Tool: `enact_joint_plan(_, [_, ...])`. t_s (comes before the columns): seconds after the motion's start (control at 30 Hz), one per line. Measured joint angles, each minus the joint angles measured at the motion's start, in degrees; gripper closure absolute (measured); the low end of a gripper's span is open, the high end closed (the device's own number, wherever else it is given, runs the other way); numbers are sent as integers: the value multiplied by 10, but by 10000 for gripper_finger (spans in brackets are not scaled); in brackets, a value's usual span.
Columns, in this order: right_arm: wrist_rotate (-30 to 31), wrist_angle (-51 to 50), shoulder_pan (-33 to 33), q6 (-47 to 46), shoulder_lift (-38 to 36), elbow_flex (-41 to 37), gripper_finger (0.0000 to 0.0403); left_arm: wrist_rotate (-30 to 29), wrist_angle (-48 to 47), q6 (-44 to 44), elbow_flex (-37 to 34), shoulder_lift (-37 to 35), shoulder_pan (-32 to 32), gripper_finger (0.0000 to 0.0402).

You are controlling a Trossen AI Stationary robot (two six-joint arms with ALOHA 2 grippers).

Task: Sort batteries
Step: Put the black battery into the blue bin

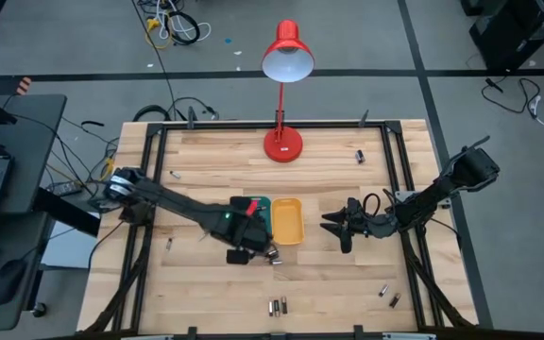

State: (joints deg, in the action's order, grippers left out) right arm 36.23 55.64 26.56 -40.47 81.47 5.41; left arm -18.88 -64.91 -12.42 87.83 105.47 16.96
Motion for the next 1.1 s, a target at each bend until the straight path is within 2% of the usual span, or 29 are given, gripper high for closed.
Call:
enact_joint_plan(0.17, [7, 0, -2, 1, 0, 0, 244, -2, 25, 42, 0, 0, -45, 333])
enact_joint_plan(0.33, [30, 0, -2, 5, 0, 0, 244, -1, 32, 48, 0, 0, -77, 325])
enact_joint_plan(0.63, [32, 0, -2, 2, 0, 0, 245, 1, 73, 58, 0, 0, -80, 318])
enact_joint_plan(0.83, [32, 0, 1, 0, 0, 0, 253, 16, 80, 123, -1, 0, -89, 317])
enact_joint_plan(0.93, [40, 0, 6, 1, 0, 0, 254, 45, 108, 140, -24, -3, -105, 316])
enact_joint_plan(1.1, [106, 4, 15, -3, 0, 0, 247, 83, 148, 173, -92, -6, -117, 315])
